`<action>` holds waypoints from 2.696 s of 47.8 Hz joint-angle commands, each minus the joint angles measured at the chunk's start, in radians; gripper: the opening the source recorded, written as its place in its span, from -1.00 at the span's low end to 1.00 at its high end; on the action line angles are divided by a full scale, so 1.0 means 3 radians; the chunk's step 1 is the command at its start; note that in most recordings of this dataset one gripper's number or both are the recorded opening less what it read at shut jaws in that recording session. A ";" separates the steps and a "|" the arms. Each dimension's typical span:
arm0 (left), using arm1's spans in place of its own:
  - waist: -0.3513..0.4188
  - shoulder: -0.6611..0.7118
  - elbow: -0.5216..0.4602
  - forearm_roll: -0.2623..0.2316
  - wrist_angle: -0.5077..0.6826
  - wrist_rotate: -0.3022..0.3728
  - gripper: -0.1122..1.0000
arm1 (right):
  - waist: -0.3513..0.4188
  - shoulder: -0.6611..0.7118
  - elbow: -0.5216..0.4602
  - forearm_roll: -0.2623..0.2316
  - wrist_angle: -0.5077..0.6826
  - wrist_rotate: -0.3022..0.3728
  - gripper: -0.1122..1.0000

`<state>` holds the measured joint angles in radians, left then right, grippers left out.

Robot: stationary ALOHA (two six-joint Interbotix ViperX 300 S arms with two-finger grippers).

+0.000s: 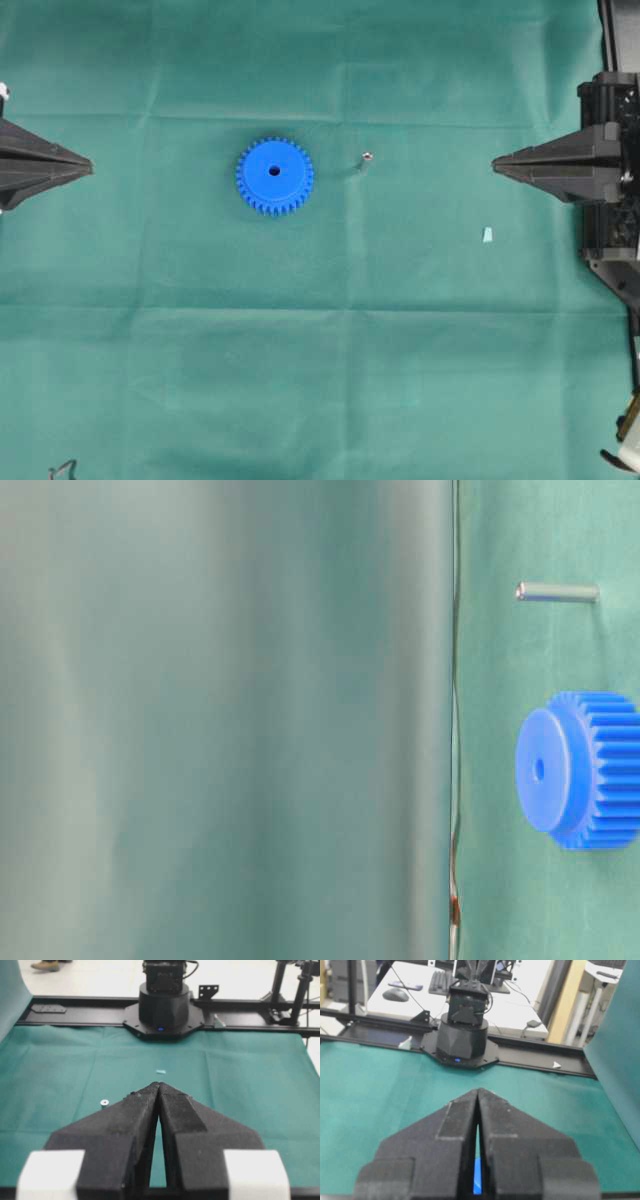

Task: Insert the shaft into the center hole of the gear.
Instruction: 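Move the open right gripper left over the small silver shaft, then lower the right gripper and close it on the silver shaft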

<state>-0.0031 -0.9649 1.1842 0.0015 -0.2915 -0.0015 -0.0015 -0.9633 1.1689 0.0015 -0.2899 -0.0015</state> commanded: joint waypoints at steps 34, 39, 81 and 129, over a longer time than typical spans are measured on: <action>0.0005 -0.0061 -0.0138 0.0051 0.0286 -0.0031 -0.80 | -0.0332 0.0670 -0.0199 0.0199 0.0210 0.0000 -0.72; 0.0010 -0.0056 -0.0143 0.0056 0.0286 -0.0031 -0.80 | -0.0440 0.0961 -0.0220 0.0261 0.0102 0.0000 -0.41; 0.0010 -0.0046 -0.0133 0.0056 0.0291 -0.0031 -0.80 | -0.0598 0.3140 -0.0430 0.0803 -0.0890 0.0000 0.62; 0.0005 -0.0056 -0.0138 0.0051 0.0368 -0.0031 -0.80 | -0.0598 0.3267 -0.0516 0.0757 -0.0762 -0.0026 -0.50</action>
<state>-0.0031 -0.9863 1.1674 0.0153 -0.1779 -0.0107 -0.1795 0.0245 1.0278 0.2301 -0.5154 -0.0107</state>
